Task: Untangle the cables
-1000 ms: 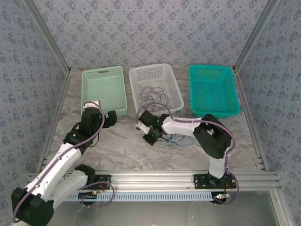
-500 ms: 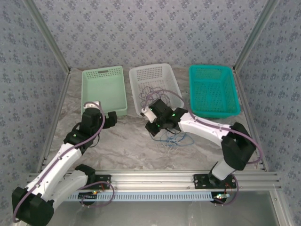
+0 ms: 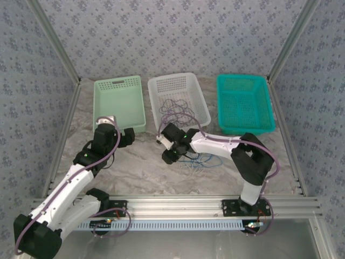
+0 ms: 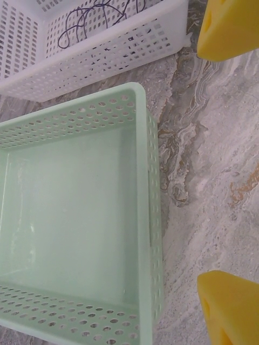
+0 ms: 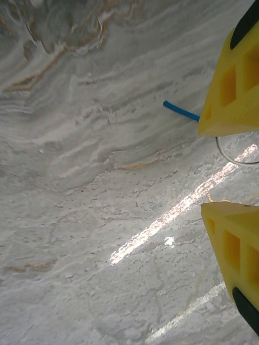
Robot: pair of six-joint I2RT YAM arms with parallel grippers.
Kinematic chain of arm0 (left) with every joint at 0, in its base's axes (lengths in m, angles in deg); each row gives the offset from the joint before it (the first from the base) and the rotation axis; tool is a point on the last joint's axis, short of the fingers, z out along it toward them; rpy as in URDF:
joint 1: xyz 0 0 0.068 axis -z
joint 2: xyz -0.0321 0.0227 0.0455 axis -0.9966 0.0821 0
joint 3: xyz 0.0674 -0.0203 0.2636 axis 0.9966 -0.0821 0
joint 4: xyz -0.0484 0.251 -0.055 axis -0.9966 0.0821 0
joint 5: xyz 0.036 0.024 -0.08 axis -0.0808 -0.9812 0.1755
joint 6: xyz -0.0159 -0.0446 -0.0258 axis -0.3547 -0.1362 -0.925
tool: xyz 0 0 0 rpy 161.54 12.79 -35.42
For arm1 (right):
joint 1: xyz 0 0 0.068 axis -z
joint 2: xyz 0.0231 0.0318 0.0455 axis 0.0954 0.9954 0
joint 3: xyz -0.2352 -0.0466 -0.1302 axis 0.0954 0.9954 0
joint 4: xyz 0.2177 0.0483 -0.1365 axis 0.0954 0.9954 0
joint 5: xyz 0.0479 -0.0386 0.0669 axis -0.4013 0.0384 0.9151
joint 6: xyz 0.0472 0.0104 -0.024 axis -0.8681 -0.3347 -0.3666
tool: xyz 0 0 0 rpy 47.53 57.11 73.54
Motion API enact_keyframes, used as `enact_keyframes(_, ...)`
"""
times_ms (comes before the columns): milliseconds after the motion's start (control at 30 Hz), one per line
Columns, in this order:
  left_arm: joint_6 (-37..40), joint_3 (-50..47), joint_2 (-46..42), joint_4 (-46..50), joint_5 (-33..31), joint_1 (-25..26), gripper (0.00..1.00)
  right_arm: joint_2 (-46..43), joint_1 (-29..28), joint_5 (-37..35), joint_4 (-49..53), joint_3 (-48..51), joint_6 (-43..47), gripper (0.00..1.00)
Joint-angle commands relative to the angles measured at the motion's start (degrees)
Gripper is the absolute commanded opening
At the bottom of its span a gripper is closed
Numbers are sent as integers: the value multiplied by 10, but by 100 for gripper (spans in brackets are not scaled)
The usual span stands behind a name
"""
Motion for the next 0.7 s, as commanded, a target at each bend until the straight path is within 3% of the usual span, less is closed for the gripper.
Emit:
enact_keyframes(0,-2,-4,0,-20,6,-4,100,21,0,-29,11,-10,-13,39)
enact_keyframes(200,0,-3,4,-21,7,-4,100,42,0,-62,11,-10,-22,39)
enact_keyframes(500,1,-5,7,-23,7,-4,99,-27,-16,-69,7,-3,-34,39)
enact_keyframes(667,1,-6,13,-29,9,-5,100,-16,-10,-87,20,-10,-30,39)
